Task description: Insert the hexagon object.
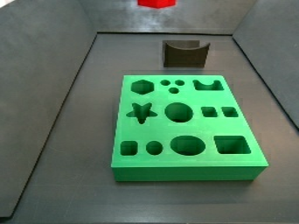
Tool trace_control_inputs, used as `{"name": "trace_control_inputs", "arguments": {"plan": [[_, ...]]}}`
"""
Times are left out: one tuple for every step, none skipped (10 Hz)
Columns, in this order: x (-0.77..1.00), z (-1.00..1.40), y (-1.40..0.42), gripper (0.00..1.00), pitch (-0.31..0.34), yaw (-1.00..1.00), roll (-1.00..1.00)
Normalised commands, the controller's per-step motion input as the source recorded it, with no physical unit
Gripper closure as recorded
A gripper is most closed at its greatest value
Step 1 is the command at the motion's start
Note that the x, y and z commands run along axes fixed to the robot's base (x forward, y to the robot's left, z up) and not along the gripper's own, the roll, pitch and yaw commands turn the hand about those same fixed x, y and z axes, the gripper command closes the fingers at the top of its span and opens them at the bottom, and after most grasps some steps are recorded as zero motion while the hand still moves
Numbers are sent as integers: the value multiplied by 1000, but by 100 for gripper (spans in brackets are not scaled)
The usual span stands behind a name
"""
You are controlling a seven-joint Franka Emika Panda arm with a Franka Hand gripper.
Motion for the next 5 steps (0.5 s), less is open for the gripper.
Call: {"name": "trace_control_inputs", "arguments": {"plan": [[83, -1000, 500, 100, 0, -34, 26], [80, -1000, 480, 100, 0, -14, 16], [106, -1000, 457, 100, 0, -17, 0], [94, -1000, 440, 100, 0, -43, 0], [-11, -1000, 294, 100, -66, -149, 0]]}}
